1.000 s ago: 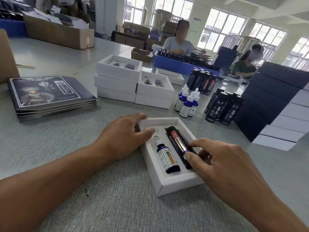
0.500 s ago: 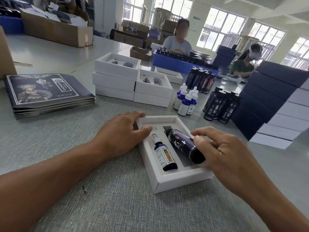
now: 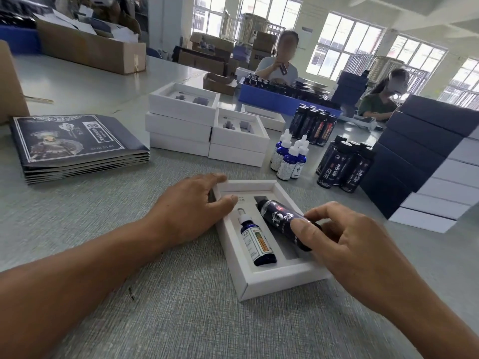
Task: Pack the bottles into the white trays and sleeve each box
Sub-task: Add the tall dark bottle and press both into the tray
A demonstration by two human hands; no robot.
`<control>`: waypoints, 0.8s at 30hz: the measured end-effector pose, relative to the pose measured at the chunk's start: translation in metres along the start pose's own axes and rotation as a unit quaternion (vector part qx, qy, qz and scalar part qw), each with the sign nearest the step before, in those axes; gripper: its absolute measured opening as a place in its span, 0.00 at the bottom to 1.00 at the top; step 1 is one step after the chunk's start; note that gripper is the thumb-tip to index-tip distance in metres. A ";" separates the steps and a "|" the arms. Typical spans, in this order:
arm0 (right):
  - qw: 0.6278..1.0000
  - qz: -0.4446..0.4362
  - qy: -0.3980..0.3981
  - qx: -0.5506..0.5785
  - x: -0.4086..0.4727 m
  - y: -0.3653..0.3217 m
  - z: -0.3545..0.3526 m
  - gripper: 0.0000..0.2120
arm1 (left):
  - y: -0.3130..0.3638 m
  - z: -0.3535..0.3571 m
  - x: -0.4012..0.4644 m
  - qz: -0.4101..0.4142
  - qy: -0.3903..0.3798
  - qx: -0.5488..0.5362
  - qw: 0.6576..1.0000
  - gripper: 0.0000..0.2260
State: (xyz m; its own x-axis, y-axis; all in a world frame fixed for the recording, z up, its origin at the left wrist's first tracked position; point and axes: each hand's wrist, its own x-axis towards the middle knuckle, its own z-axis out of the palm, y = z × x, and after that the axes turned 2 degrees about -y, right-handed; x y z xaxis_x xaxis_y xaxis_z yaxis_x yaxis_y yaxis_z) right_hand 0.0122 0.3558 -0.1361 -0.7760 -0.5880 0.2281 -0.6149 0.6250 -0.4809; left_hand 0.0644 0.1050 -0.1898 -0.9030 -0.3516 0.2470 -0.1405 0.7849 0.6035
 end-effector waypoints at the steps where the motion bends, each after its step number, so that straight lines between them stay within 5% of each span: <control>1: 0.999 -0.016 0.012 -0.027 -0.001 0.000 0.001 0.24 | 0.000 0.000 0.000 0.001 -0.001 0.001 1.000 0.28; 12: 0.997 -0.035 -0.014 -0.068 -0.004 -0.005 0.000 0.29 | -0.001 0.001 0.000 0.001 -0.002 0.008 1.000 0.28; 24: 0.991 -0.047 0.040 -0.121 -0.004 0.000 0.003 0.24 | -0.001 0.001 0.000 -0.002 -0.005 0.001 1.000 0.29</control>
State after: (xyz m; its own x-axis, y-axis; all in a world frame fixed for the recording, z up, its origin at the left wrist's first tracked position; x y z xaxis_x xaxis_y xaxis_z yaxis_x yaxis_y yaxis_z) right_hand 0.0156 0.3561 -0.1397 -0.7170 -0.6125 0.3326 -0.6925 0.6803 -0.2401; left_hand 0.0643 0.1044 -0.1914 -0.9065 -0.3493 0.2372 -0.1448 0.7850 0.6024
